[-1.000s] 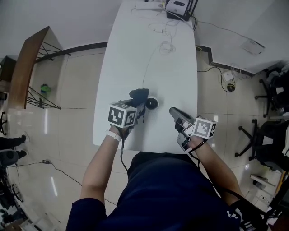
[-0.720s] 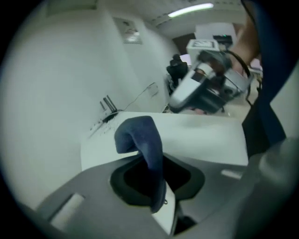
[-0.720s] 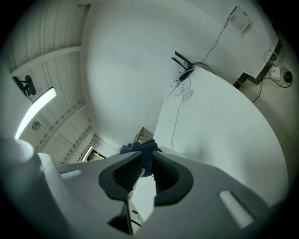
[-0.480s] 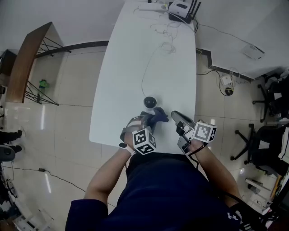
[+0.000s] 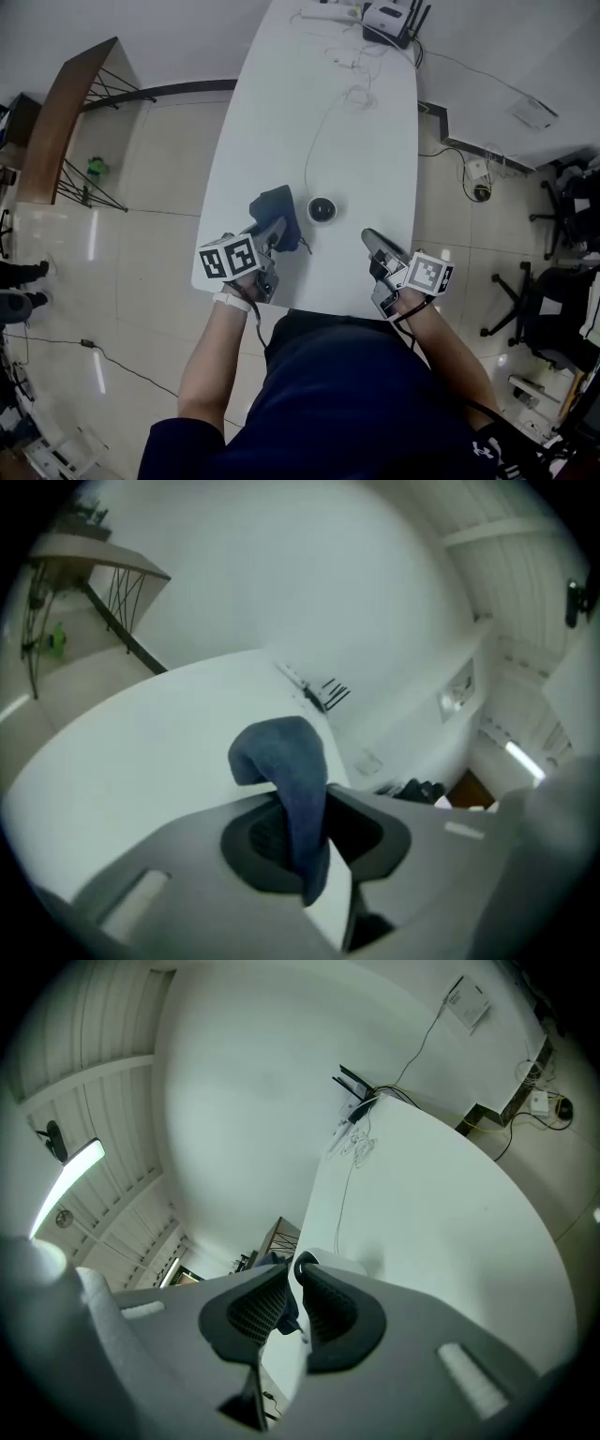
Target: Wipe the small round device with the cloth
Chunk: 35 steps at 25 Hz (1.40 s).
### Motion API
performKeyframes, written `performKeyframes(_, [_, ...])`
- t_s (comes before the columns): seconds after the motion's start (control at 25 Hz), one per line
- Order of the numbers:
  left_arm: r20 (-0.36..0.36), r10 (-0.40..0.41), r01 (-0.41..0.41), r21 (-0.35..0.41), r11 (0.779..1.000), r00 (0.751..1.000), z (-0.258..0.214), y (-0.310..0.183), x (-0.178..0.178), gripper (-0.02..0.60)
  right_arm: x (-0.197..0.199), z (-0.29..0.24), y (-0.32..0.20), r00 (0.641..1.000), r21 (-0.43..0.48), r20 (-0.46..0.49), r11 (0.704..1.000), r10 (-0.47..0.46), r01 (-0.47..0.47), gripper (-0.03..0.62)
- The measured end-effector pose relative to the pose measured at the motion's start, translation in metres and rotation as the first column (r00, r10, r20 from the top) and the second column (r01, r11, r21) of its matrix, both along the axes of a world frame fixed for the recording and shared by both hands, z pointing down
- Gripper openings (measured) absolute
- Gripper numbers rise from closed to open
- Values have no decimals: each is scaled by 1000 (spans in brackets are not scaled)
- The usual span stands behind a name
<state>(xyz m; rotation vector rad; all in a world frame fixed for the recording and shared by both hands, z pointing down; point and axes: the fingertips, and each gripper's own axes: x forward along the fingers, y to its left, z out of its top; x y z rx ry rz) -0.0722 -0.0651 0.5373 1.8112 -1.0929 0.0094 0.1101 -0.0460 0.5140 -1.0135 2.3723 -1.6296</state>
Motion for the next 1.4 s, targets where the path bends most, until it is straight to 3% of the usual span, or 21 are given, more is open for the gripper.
performKeyframes(0.08, [37,15,-12,-63,998,999,24,-3,-4,66,-4,0,-1,1000,1,-11,1000,-8,8,57])
performKeyframes(0.2, [-47,-3,-4,-154,988,999,53,-6,9,66,-5,1,-3,1000,-6,-12,1000,0,0,57])
performKeyframes(0.36, [-138,-105,58,-309,949,985,85,-8,25,66,-1,1,-3,999,-10,-28,1000,16,-16,57])
performKeyframes(0.6, [-42,-148,120,-388,914,988,106,-6,25,68,10,5,2,998,-22,-37,999,45,-46,54])
performKeyframes(0.76, [-117,-151,102,-346,932,981,87,-8,33,69,15,9,5,998,-30,-25,998,59,-59,54])
performKeyframes(0.92, [-121,-178,144,-245,959,977,40,-10,37,67,20,14,5,997,-37,-13,997,74,-75,51])
performKeyframes(1.04, [-38,-128,122,-137,983,991,13,-7,51,67,21,17,6,997,-41,-10,997,72,-72,51])
performKeyframes(1.12, [123,-9,14,-44,999,992,2,-4,67,67,20,17,6,998,-38,-8,997,63,-63,49])
performKeyframes(1.16, [238,70,-71,-5,997,969,-1,-2,75,67,19,17,6,998,-37,-7,998,59,-59,51])
performKeyframes(1.2, [361,149,-169,22,985,921,-1,1,84,67,19,17,7,998,-37,-8,998,56,-56,49])
performKeyframes(1.28, [574,260,-349,49,936,777,7,7,98,67,19,17,8,999,-38,-13,998,52,-53,49])
performKeyframes(1.32, [645,288,-419,54,907,708,12,10,105,67,19,17,10,999,-39,-15,998,50,-51,49])
performKeyframes(1.4, [723,326,-518,51,854,609,20,18,119,67,20,19,14,999,-44,-21,998,46,-46,49])
